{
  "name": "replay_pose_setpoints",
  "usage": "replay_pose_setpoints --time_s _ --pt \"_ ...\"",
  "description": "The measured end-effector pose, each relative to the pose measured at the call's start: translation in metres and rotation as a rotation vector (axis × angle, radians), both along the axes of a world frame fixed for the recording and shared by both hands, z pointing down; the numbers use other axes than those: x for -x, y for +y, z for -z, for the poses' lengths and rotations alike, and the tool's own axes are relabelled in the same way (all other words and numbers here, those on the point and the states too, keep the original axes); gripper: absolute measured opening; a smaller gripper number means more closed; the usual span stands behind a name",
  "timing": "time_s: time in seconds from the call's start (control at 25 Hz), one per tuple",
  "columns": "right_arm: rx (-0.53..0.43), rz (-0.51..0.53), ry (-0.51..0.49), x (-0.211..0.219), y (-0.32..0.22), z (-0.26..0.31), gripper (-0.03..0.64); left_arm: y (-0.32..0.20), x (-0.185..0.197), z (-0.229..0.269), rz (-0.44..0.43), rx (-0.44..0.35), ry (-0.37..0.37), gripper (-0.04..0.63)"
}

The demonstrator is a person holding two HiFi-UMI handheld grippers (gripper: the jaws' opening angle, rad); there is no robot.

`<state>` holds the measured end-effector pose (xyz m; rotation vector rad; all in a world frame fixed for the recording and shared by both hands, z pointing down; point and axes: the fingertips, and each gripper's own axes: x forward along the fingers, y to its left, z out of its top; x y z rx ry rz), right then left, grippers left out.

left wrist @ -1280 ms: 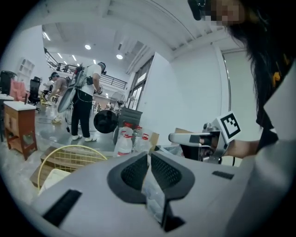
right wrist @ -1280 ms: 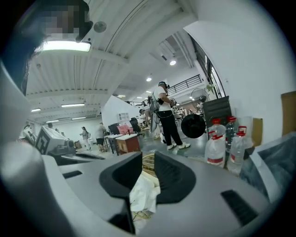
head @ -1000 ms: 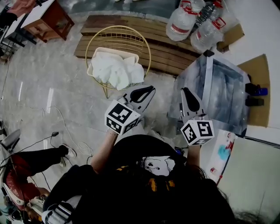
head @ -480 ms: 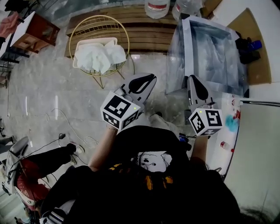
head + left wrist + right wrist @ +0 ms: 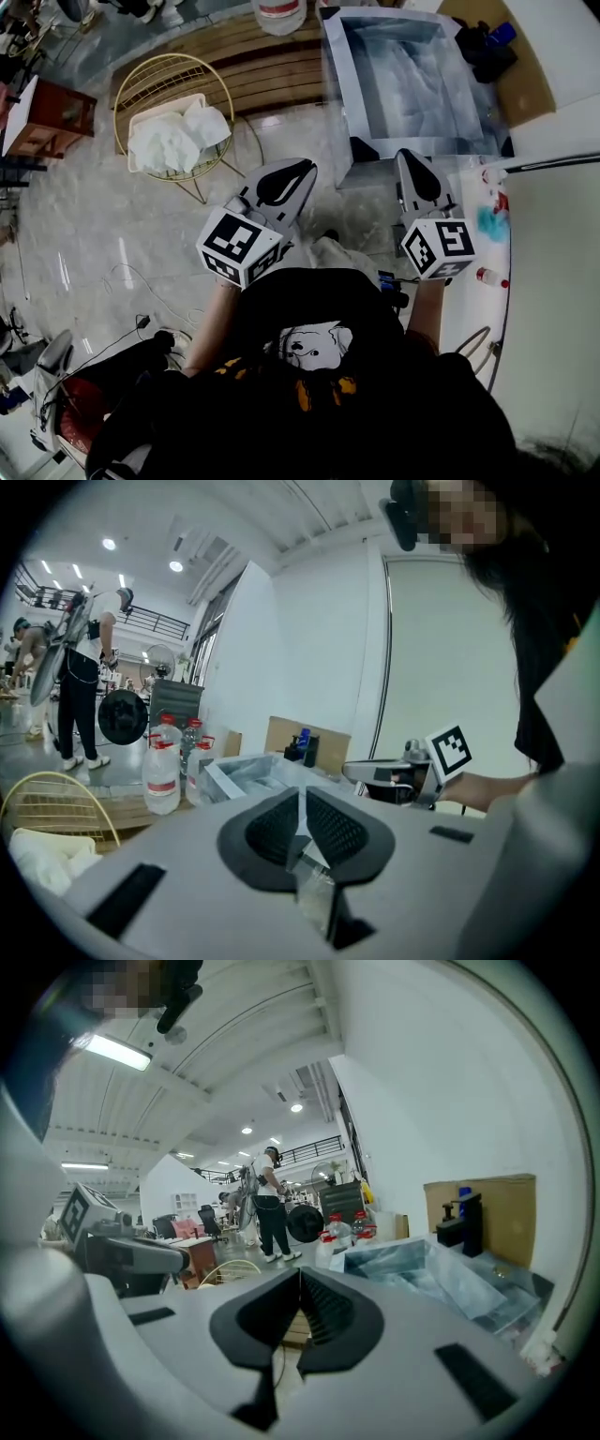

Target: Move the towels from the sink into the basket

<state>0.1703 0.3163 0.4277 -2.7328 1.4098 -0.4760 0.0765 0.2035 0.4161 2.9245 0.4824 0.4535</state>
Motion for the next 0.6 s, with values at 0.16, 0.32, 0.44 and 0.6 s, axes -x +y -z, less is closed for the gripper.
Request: replay_pose_setpoints --time_s 0.16,0.32,0.44,0.6 --pt "0.002 -0.025 -0.008 -0.002 0.004 0.008 0.006 0.004 -0.006 0.011 -0.03 0.004 0.0 0.029" --pt "0.001 -0.015 0.003 -0.007 0.005 0.003 0.006 0.008 -0.011 0.008 -0.026 0.001 0.01 0.029" --pt "0.005 0.005 0.024 -0.01 0.009 -0.006 0.006 0.011 -0.012 -0.001 -0.003 0.003 0.034 0.029" --pt "0.017 0.017 0.017 -0.003 0.008 -0.01 0.006 0.009 -0.005 -0.003 0.012 0.006 0.032 0.029"
